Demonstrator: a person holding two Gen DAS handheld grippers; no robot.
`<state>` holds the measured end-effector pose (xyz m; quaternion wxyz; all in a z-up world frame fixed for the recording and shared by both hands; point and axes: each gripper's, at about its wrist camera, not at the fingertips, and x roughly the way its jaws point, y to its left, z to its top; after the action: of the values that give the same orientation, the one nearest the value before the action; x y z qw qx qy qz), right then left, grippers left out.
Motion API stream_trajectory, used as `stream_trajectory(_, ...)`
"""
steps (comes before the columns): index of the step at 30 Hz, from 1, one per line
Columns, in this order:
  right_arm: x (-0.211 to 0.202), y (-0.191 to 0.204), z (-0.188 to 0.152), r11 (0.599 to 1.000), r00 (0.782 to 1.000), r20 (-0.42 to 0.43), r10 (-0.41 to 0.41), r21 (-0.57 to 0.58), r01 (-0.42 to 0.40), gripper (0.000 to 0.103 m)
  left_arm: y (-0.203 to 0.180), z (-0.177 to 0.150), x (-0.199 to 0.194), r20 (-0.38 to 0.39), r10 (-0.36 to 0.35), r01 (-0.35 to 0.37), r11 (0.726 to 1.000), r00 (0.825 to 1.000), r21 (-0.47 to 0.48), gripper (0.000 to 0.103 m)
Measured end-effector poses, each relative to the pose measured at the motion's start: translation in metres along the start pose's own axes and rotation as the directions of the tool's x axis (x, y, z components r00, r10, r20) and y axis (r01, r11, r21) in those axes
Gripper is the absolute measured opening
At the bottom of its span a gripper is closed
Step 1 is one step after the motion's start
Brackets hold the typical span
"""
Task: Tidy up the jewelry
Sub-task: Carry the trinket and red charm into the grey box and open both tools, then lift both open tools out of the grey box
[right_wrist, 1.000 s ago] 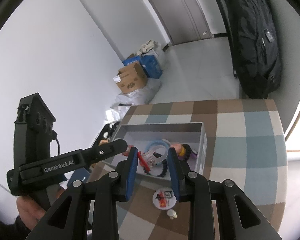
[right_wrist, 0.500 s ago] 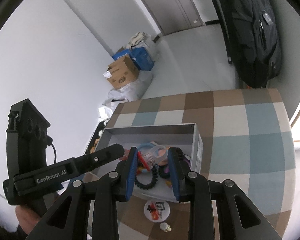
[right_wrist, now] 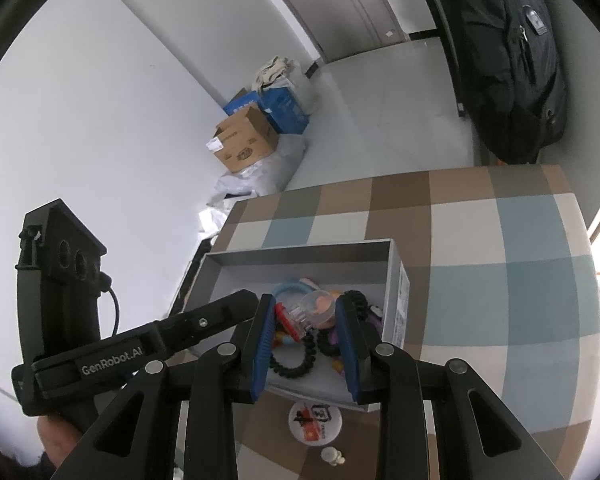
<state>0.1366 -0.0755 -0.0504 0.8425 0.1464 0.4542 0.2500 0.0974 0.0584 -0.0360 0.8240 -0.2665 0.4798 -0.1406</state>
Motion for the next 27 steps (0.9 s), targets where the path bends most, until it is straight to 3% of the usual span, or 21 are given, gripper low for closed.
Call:
stream_trajectory(6, -0.003, -0.001, 0.0, 1.0, 1.0, 0.015, 0.007, 0.007, -0.007, 0.032, -0.001, 0.0, -0.004, 0.016, -0.009, 0.009, 1.0, 1.0, -0.002, 0.012)
stream_trajectory(8, -0.004, -0.002, 0.0, 1.0, 1.0, 0.024, 0.015, 0.018, -0.016, 0.045, -0.001, 0.0, -0.006, 0.015, -0.008, 0.008, 1.0, 1.0, -0.002, 0.017)
stream_trajectory(11, -0.011, -0.005, 0.001, 0.998, 0.997, 0.055, 0.046, 0.038, -0.048, 0.056, -0.003, 0.0, -0.008, 0.016, -0.012, 0.011, 1.0, 1.0, 0.007, 0.021)
stream_trajectory(13, -0.015, -0.004, 0.001, 0.998, 0.996, 0.073, 0.046, 0.032, -0.049, 0.059, -0.005, -0.001, -0.008, 0.01, -0.006, 0.006, 1.0, 1.0, 0.012, 0.03)
stream_trajectory(15, -0.019, -0.003, 0.001, 0.999, 0.995, 0.086, 0.042, 0.027, -0.044, 0.065, -0.006, -0.002, -0.012, 0.023, -0.007, 0.007, 1.0, 1.0, 0.014, 0.052)
stream_trajectory(17, -0.021, -0.003, 0.001, 0.999, 0.995, 0.094, 0.044, 0.026, -0.047, 0.069, -0.007, -0.002, -0.015, 0.04, -0.004, 0.004, 1.0, 0.999, 0.015, 0.06)
stream_trajectory(24, -0.028, -0.003, -0.002, 0.999, 0.994, 0.105, 0.034, 0.019, -0.037, 0.07, -0.008, -0.004, -0.021, 0.055, 0.016, -0.018, 1.0, 0.998, 0.022, 0.06)
stream_trajectory(27, -0.032, -0.001, -0.003, 0.999, 0.993, 0.116, 0.031, 0.012, -0.033, 0.076, -0.01, -0.005, -0.024, 0.06, 0.019, -0.021, 0.999, 0.998, 0.024, 0.06)
